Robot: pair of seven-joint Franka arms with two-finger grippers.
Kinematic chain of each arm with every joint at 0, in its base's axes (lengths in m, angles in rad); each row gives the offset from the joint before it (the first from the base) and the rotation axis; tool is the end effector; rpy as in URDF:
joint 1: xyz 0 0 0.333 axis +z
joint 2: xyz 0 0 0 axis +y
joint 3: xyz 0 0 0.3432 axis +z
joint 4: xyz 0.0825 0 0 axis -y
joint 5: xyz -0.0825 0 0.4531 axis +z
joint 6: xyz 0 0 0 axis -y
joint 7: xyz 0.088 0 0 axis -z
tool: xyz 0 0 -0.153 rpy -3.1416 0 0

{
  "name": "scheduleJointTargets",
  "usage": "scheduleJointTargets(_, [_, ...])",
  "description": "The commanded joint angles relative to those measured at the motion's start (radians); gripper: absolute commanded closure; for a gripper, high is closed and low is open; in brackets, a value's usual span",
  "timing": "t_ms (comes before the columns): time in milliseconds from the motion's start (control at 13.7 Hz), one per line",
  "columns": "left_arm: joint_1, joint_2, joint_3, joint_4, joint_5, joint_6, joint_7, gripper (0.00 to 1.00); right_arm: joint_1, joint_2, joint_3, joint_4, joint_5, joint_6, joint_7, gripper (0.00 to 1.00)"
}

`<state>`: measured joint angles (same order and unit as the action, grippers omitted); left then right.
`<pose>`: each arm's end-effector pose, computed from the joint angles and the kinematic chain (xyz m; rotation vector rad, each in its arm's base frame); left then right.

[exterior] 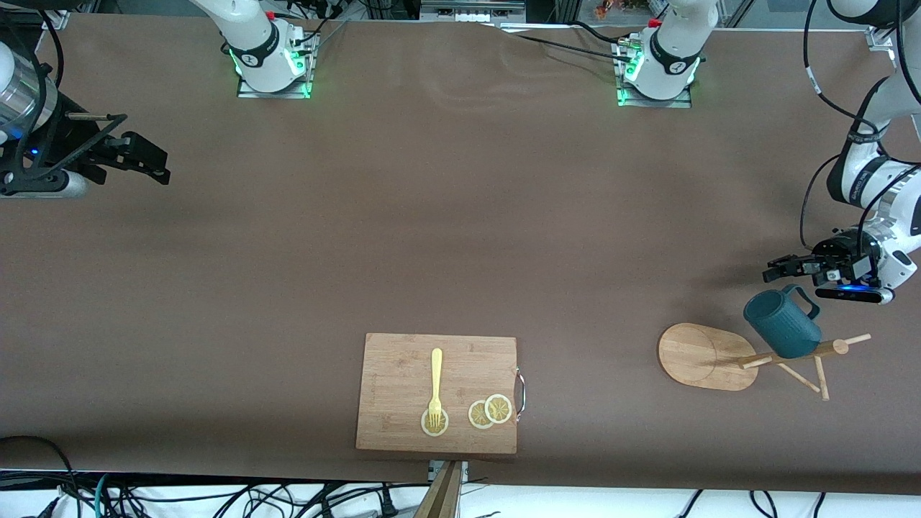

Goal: Pass cup and hang on rack

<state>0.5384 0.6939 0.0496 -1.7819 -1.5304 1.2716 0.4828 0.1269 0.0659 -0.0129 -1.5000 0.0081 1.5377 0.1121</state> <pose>0.6334 0.2117 0.1987 1.2905 0.5233 -0.0439 0.6369 0.0744 0.5993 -3.1373 -0.0032 0.0452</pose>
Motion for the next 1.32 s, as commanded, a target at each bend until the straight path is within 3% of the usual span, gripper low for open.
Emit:
scheduleJointTargets(0, [0.02,-0.03,-0.004,-0.004,0.099,-0.056,0.023,0.0,-0.003,0.003,0.002,0.015,-0.008,-0.013,-0.006,0.0])
scheduleJointTargets(220, [0.021,-0.077,-0.004,0.006,0.252,-0.145,0.022,0.0,-0.003,0.003,0.001,0.015,-0.01,-0.013,-0.006,0.0])
scheduleJointTargets(512, [0.021,-0.111,-0.01,0.166,0.523,-0.251,0.022,0.0,-0.003,0.003,0.002,0.015,-0.01,-0.013,-0.006,0.0])
scheduleJointTargets(805, [-0.007,-0.195,-0.048,0.254,0.694,-0.29,0.008,0.0,-0.003,0.003,0.002,0.015,-0.01,-0.013,-0.006,0.0])
scheduleJointTargets(1024, [-0.116,-0.27,-0.083,0.352,0.852,-0.262,-0.074,0.0,-0.003,0.003,0.002,0.015,-0.01,-0.013,-0.006,0.0])
scheduleJointTargets(1244, [-0.266,-0.382,-0.079,0.361,1.034,-0.152,-0.082,0.0,-0.003,0.003,0.002,0.015,-0.01,-0.013,-0.006,0.0])
